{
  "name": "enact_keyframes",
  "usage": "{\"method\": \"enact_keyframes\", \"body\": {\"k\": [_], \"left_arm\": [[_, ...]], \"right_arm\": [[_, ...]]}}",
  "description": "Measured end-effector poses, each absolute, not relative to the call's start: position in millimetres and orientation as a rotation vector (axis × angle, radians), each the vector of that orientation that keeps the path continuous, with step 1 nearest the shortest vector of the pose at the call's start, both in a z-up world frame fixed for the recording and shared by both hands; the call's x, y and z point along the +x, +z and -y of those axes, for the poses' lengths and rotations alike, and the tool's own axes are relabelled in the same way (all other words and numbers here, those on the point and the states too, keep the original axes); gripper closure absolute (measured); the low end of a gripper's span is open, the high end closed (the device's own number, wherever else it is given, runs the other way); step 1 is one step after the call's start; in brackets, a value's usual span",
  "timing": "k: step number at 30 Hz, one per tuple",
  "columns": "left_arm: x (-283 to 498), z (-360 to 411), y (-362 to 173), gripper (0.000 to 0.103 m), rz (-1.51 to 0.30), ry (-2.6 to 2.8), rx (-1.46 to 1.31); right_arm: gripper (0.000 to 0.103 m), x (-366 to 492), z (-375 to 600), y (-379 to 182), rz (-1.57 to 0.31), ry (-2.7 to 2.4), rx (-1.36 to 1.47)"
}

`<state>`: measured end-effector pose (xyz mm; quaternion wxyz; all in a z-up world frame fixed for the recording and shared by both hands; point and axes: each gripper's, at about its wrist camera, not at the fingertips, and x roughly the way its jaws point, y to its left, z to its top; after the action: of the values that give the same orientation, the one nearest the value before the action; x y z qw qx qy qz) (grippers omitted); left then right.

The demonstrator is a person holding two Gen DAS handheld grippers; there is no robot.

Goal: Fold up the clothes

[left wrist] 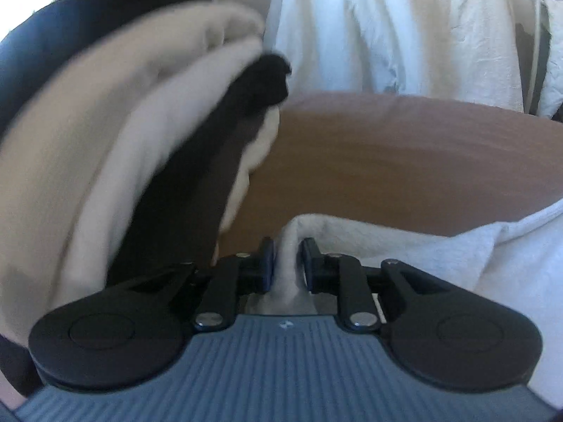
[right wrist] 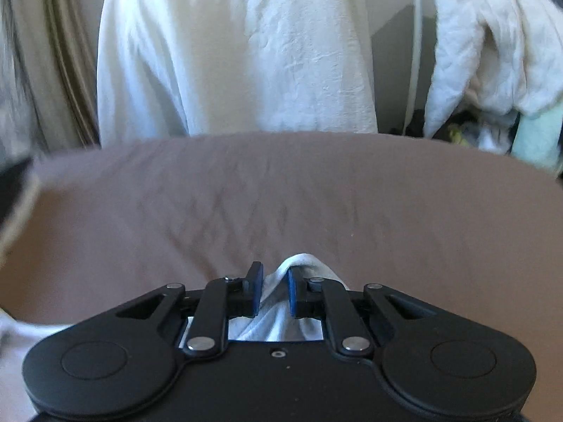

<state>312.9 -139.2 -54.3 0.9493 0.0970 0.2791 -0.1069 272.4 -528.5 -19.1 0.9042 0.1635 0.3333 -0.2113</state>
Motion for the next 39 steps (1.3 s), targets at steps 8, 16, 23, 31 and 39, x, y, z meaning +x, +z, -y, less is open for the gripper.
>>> {"method": "enact_keyframes", "body": {"k": [8, 16, 23, 31, 39], "left_arm": [[281, 125, -37, 0.050, -0.474, -0.424, 0.159], [245, 153, -64, 0.043, -0.577, -0.598, 0.324], [309, 191, -77, 0.092, -0.652, -0.450, 0.476], [326, 211, -69, 0.098, -0.573, -0.380, 0.446], [306, 219, -43, 0.098, -0.350, -0.280, 0.539]], "right_arm": [[0.040, 260, 575, -45, -0.846, -0.172, 0.738], [0.040, 187, 595, -48, -0.665, -0.379, 0.750], [0.039, 193, 592, -98, -0.712, -0.401, 0.817], [0.102, 245, 543, -86, -0.614, -0.472, 0.409], [0.092, 240, 588, -16, -0.572, -0.532, 0.394]]}}
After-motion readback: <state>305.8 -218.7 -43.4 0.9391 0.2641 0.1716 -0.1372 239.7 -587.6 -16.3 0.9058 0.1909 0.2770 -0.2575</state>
